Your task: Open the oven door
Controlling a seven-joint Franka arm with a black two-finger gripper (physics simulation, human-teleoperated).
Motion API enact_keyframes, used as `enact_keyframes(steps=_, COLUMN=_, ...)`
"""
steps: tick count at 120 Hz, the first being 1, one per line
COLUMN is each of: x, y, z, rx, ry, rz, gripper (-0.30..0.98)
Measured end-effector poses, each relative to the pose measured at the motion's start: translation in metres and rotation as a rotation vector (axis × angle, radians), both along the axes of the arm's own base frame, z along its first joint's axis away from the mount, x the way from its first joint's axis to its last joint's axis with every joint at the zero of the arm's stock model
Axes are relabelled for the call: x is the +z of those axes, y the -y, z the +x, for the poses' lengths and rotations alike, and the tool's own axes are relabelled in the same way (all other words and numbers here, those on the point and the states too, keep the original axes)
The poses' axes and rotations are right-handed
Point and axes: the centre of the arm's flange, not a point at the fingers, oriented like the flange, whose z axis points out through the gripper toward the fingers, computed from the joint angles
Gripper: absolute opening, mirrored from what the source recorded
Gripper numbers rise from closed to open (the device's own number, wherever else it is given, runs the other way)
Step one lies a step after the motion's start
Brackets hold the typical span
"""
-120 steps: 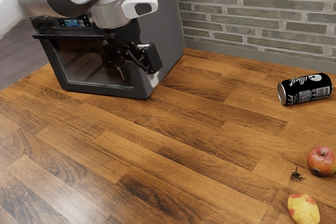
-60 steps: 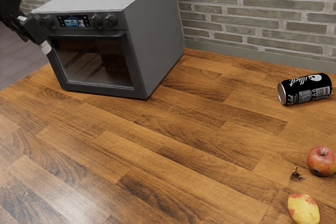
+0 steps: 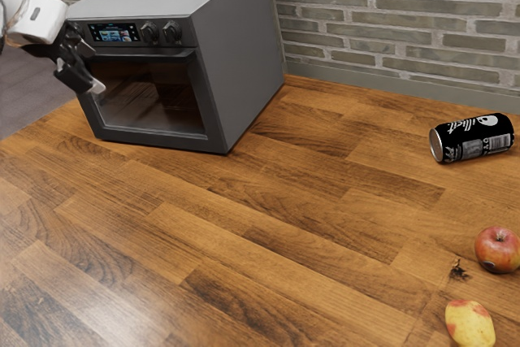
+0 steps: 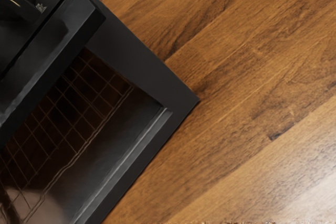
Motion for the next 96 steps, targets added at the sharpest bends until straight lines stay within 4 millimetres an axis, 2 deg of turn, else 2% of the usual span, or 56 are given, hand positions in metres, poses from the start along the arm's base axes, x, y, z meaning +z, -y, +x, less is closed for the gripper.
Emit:
enact_keyframes(steps=42, x=-0.024, y=-0.079, z=0.053, rx=-0.092, ry=0.004, rz=0.18, gripper=0.69)
enact_keyframes(steps=65, x=-0.035, y=-0.087, z=0.084, rx=-0.163, ry=0.007, rz=0.259, gripper=0.69)
enact_keyframes(steps=96, x=-0.05, y=-0.12, z=0.092, rx=-0.205, ry=0.012, rz=0.3, gripper=0.69)
